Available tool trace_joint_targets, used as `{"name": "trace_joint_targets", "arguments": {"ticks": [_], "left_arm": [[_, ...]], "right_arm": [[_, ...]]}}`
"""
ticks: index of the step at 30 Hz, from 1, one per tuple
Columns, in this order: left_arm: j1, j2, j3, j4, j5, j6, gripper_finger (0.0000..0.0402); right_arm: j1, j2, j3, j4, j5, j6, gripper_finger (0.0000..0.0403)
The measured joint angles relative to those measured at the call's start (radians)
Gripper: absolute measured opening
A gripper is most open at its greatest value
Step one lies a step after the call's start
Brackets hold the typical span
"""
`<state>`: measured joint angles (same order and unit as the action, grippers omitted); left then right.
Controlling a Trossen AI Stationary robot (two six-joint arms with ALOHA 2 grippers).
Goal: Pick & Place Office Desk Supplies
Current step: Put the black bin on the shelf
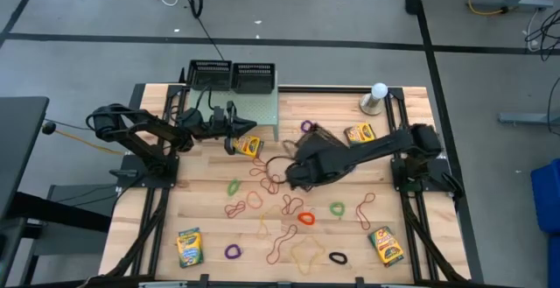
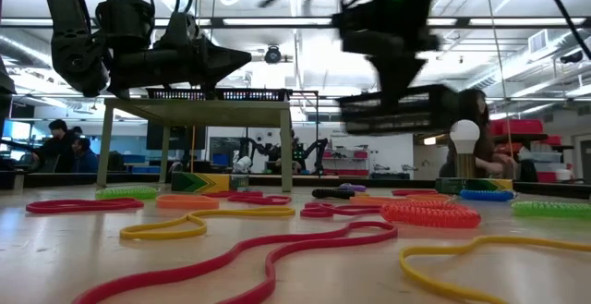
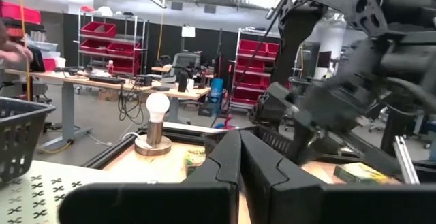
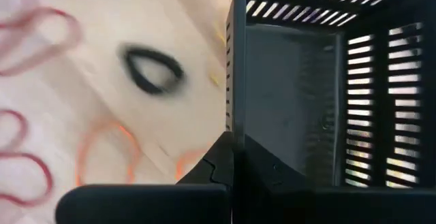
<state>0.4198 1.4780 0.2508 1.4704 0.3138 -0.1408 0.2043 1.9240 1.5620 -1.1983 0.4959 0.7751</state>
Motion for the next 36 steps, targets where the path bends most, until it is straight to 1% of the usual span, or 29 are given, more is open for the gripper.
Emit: {"name": "trace_joint_targets", "arguments": {"ticks": [4,6,9,17,19,21,25,29,32,36], "left_arm": [[0.0,0.0,0.001,0.0,0.0,0.002,0.0008],[0.0,0.0,0.001,-0.001,0.0,0.002,0.0008],[0.0,0.0,0.001,-0.002,0.001,0.003,0.0008],[-0.001,0.0,0.001,-0.009,0.001,0.003,0.0008],[-0.001,0.0,0.001,-0.009,0.001,0.003,0.0008],[-0.001,0.0,0.001,-0.009,0.001,0.003,0.0008],[-0.001,0.0,0.001,-0.008,0.001,0.003,0.0008],[-0.001,0.0,0.001,-0.008,0.001,0.003,0.0008],[-0.001,0.0,0.001,-0.008,0.0,0.003,0.0008],[0.0,0.0,0.001,0.001,-0.009,0.015,0.0008]], "right_arm": [[0.0,0.08,0.039,0.212,0.001,-0.303,0.0009],[0.0,0.109,0.05,0.286,0.001,-0.421,0.0009],[-0.007,0.139,0.056,0.357,-0.012,-0.528,0.001],[-0.012,0.184,0.056,0.485,-0.118,-0.742,0.001],[-0.012,0.186,0.055,0.511,-0.144,-0.777,0.001],[-0.014,0.186,0.043,0.572,-0.16,-0.797,0.001],[-0.019,0.186,0.01,0.638,-0.184,-0.794,0.001],[-0.019,0.186,-0.021,0.704,-0.186,-0.79,0.0014],[-0.017,0.185,-0.02,0.734,-0.186,-0.779,0.0028],[-0.015,0.185,-0.02,0.736,-0.186,-0.739,0.0065]]}}
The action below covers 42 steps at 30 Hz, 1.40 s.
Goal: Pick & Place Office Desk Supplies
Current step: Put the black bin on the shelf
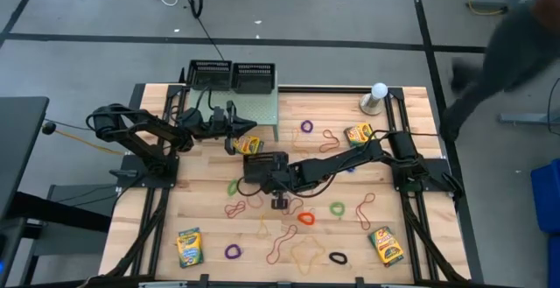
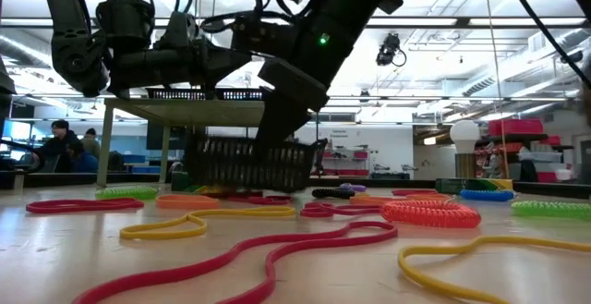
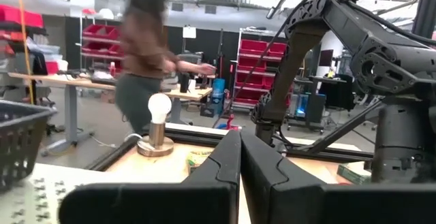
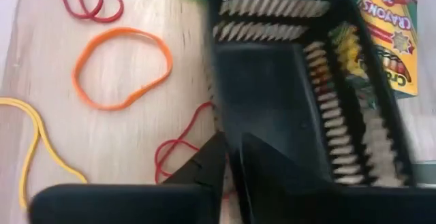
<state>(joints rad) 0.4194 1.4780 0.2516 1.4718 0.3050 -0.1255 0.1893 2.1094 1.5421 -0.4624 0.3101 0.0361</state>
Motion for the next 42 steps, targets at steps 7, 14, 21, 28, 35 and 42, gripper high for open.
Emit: {"name": "trace_joint_targets", "arguments": {"ticks": [7,14,21,28,35,42], "left_arm": [[0.0,0.0,0.0,0.007,0.012,-0.016,0.0008],[-0.001,0.0,0.0,0.017,0.089,-0.016,0.0008],[-0.019,0.0,0.0,0.016,0.147,-0.108,0.0008],[-0.089,0.0,0.001,0.014,0.055,-0.14,0.0008],[-0.118,-0.001,0.098,-0.156,0.058,-0.27,0.0007],[-0.21,-0.007,0.247,-0.546,0.035,-0.101,0.0004]], "right_arm": [[0.014,-0.019,0.019,-0.028,0.015,0.024,0.0126],[0.028,-0.134,0.034,-0.193,0.028,0.029,0.0107],[0.021,-0.349,-0.267,-0.014,0.097,-0.026,0.0008],[-0.085,-0.599,-0.692,0.528,0.012,-0.058,0.0011],[-0.221,-0.743,-0.963,0.95,-0.002,-0.047,0.0009],[-0.28,-0.836,-1.044,0.978,-0.029,-0.051,0.0009]]}}
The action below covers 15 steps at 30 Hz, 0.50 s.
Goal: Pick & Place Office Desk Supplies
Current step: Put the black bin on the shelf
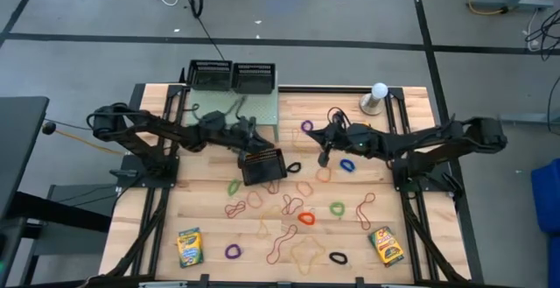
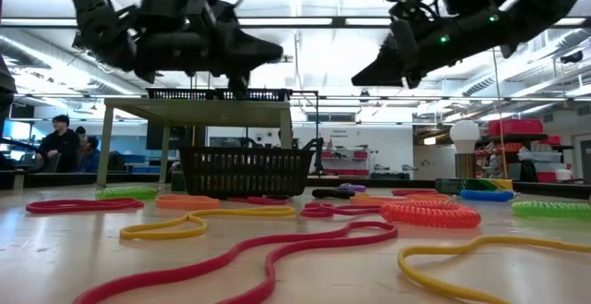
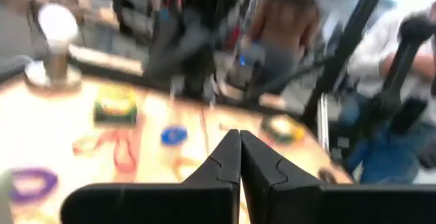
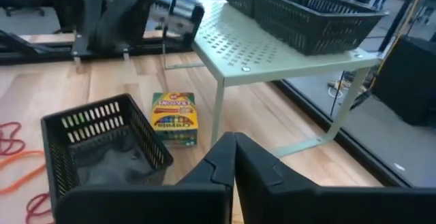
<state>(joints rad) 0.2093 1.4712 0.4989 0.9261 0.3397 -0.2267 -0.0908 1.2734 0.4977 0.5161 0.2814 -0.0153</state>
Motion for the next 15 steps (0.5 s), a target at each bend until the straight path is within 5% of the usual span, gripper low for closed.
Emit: {"name": "trace_joint_targets", "arguments": {"ticks": [9,15], "left_arm": [[-0.2,-0.02,0.283,-0.869,-0.318,0.169,0.0005],[-0.314,-0.019,0.404,-1.159,-0.548,0.102,0.002]], "right_arm": [[0.001,-0.016,-0.094,0.05,0.082,0.025,0.0003],[0.002,-0.018,-0.145,0.083,0.149,0.079,0.0008]]}}
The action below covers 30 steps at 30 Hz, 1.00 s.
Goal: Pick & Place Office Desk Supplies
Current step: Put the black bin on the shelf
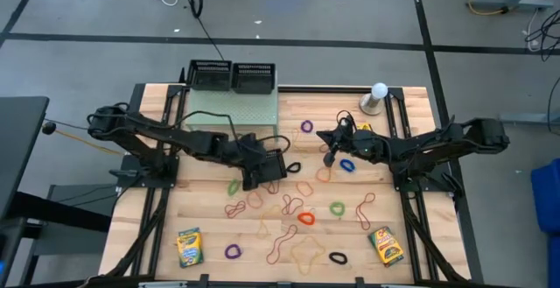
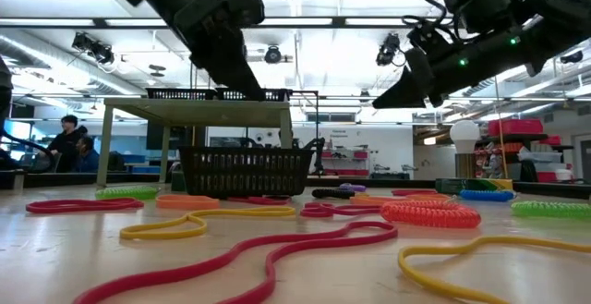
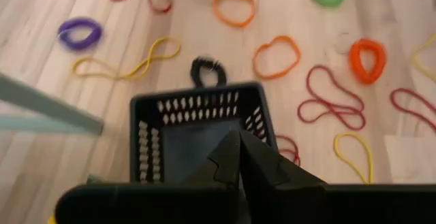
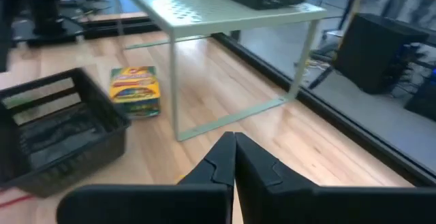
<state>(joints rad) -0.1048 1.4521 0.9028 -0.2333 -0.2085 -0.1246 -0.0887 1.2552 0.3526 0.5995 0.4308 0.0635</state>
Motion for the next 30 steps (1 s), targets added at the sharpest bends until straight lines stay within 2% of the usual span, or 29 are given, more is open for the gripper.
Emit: {"name": "trace_joint_targets", "arguments": {"ticks": [5,10,14,22,26,30], "left_arm": [[-0.048,0.001,0.009,-0.029,-0.021,-0.041,0.0039],[-0.061,0.001,0.015,-0.038,-0.02,-0.075,0.0008],[-0.088,0.02,0.046,-0.069,-0.061,-0.1,0.0011],[-0.174,0.126,0.131,-0.153,-0.15,-0.134,0.0074],[-0.18,0.175,0.146,-0.156,-0.164,-0.171,0.0109],[-0.176,0.224,0.145,-0.162,-0.228,-0.206,0.0142]], "right_arm": [[-0.003,0.0,-0.001,0.008,0.011,-0.001,0.0014],[-0.042,0.0,0.0,0.019,0.016,-0.062,0.0015],[-0.088,0.0,0.0,0.021,0.016,-0.079,0.0015],[-0.112,0.0,0.0,0.033,0.011,-0.045,0.0015],[-0.111,0.0,0.0,0.033,0.011,-0.042,0.0015],[-0.111,0.001,0.0,0.035,0.012,-0.057,0.0015]]}}
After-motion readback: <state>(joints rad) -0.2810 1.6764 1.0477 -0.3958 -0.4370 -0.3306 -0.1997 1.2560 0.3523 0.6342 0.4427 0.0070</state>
